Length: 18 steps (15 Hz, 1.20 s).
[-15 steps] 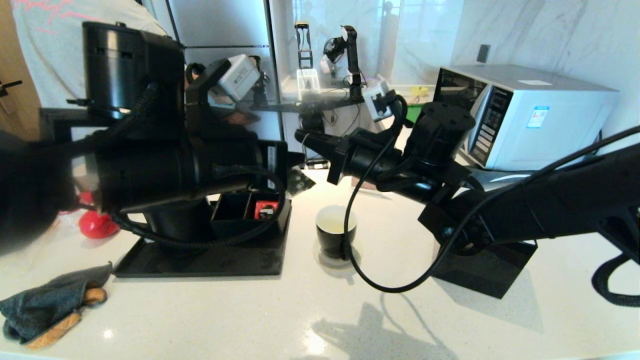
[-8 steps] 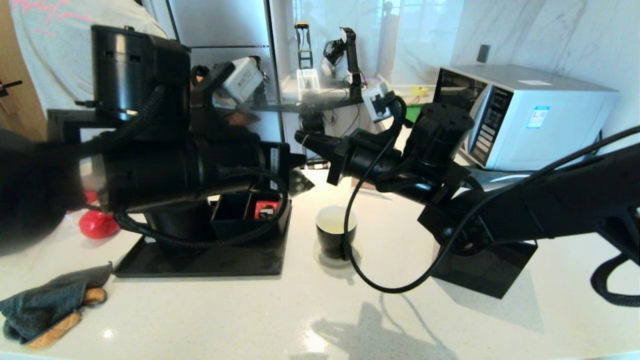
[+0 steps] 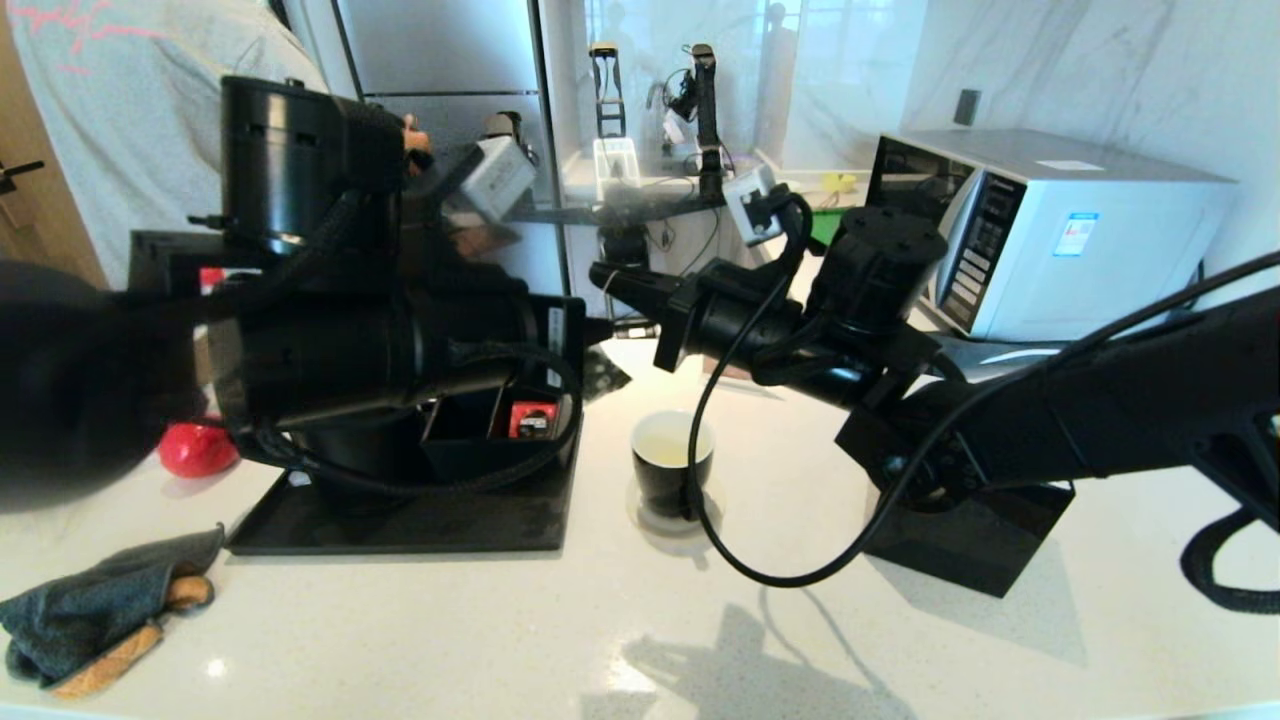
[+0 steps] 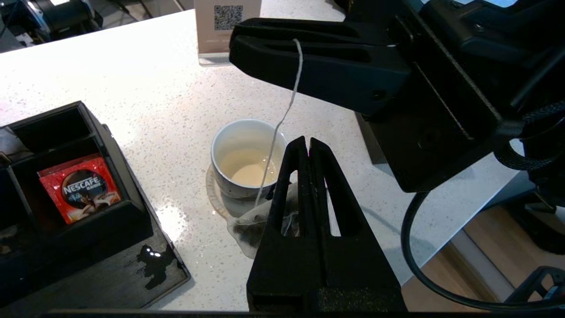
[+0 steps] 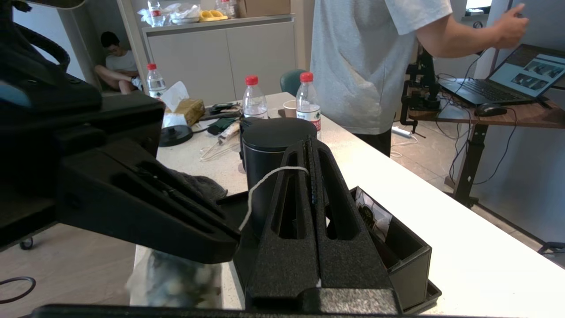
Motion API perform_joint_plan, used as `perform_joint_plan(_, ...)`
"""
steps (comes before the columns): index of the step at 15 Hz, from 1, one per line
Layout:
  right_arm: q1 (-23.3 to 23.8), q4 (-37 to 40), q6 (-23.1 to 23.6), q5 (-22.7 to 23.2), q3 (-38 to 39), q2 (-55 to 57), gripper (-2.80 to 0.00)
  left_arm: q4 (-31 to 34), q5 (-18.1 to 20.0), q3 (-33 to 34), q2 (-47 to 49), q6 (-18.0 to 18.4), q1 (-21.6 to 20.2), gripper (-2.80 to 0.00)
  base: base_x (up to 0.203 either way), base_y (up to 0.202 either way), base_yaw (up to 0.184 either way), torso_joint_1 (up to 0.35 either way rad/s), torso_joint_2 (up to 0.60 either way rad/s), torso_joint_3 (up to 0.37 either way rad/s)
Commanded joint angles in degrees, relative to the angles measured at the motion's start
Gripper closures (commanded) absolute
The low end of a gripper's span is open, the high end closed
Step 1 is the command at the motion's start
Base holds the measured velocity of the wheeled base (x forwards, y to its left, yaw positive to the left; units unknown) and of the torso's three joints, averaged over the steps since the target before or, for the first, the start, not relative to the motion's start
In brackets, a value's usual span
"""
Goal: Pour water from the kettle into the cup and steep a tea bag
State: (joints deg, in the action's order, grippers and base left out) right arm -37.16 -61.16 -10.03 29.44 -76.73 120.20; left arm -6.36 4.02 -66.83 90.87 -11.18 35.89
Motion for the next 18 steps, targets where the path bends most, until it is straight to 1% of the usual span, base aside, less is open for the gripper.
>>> perform_joint_plan(1, 0.0, -0.4, -0.1, 0.2, 0.0, 0.1, 0.0, -0.1, 0.0, -0.1, 0.4, -0.1, 0.0, 0.0, 0.0, 0.0, 0.0, 0.0, 0.0, 0.0)
perform_joint_plan(3, 0.0, -0.3, -0.1, 0.2, 0.0, 0.1, 0.0, -0.1, 0.0, -0.1, 0.4, -0.1, 0.0, 0.0, 0.0, 0.0, 0.0, 0.0, 0.0, 0.0)
perform_joint_plan(4, 0.0, -0.3, -0.1, 0.2, 0.0, 0.1, 0.0, -0.1, 0.0, -0.1, 0.4, -0.1, -0.1, -2.8, 0.0, 0.0, 0.0, 0.0, 0.0, 0.0)
perform_joint_plan(5, 0.0, -0.3, -0.1, 0.2, 0.0, 0.1, 0.0, -0.4, 0.0, -0.1, 0.4, -0.1, -0.2, -2.8, 0.0, 0.0, 0.0, 0.0, 0.0, 0.0)
perform_joint_plan(8, 0.0, -0.3, -0.1, 0.2, 0.0, 0.1, 0.0, -5.3, 0.0, 0.4, 1.1, -0.2, -0.3, -2.8, 0.0, 0.0, 0.0, 0.0, 0.0, 0.0)
perform_joint_plan(12, 0.1, -0.3, -0.1, 0.2, 0.0, 0.0, 0.0, -5.4, -0.2, 0.5, 1.1, -0.2, -0.3, -2.8, 0.0, 0.0, 0.0, 0.0, 0.0, 0.0)
perform_joint_plan(13, 0.1, -0.3, -0.1, 0.2, 0.0, -0.1, 0.0, -5.4, -0.6, 0.8, 1.1, -0.1, -0.5, -2.8, 0.0, 0.0, 0.0, 0.0, 0.0, 0.0)
perform_joint_plan(15, 0.2, -0.2, -0.1, 0.1, 0.0, -0.1, 0.0, -6.0, -3.0, 2.1, 1.0, -0.2, -0.6, -2.8, 0.0, 0.0, 0.0, 0.0, 0.0, 0.0)
perform_joint_plan(18, 0.3, -0.3, -0.1, 0.1, 0.6, -0.3, 0.0, -9.3, -4.3, 5.2, 0.6, -0.1, -2.2, -2.8, 0.0, 0.0, 0.0, 0.0, 0.0, 0.0)
